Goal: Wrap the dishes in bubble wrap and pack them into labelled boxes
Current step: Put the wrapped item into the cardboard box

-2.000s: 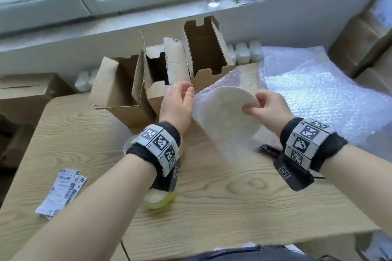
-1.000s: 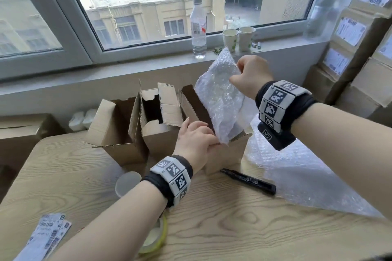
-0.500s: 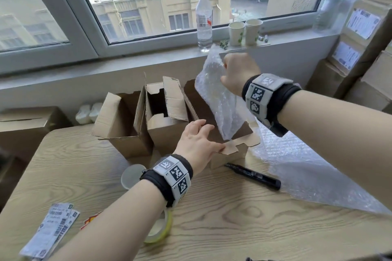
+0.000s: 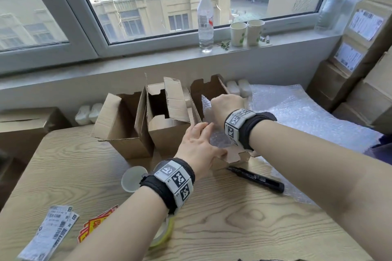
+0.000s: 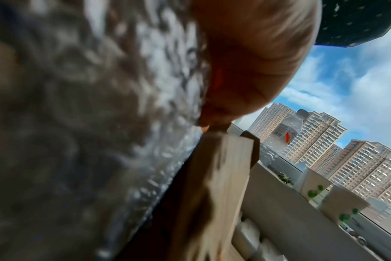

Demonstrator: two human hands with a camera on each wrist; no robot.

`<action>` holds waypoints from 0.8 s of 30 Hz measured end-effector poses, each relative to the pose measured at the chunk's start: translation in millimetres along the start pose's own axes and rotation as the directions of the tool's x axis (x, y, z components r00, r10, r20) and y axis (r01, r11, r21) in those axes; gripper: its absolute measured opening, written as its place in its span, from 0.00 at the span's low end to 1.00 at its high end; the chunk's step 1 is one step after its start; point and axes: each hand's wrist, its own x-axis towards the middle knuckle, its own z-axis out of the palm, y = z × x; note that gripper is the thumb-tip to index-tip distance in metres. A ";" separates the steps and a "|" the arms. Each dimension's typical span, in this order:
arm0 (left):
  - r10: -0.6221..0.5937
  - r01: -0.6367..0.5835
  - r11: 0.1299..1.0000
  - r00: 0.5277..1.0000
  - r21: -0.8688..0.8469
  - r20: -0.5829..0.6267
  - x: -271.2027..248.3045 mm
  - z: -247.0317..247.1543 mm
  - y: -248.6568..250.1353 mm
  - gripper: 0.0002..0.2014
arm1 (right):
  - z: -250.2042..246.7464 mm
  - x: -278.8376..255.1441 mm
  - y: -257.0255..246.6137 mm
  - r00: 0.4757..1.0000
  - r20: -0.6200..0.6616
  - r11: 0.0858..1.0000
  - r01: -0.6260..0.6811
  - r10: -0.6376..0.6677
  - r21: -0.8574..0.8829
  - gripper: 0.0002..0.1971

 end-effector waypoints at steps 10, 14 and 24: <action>-0.066 0.064 0.998 0.994 0.019 0.091 1.8 2.1 -0.3 0.19 | 42.5 4.1 16.3 0.974 0.226 0.997 0.000 -0.016 0.074 0.15; -0.044 0.040 0.998 0.996 0.043 0.082 2.8 4.0 0.3 0.18 | 48.3 4.2 27.6 0.939 0.332 0.993 -0.108 0.088 0.044 0.18; -0.004 0.000 0.999 0.995 0.043 0.096 5.4 7.2 4.9 0.18 | 53.6 -3.3 32.7 0.842 0.522 0.986 -0.167 0.140 0.005 0.12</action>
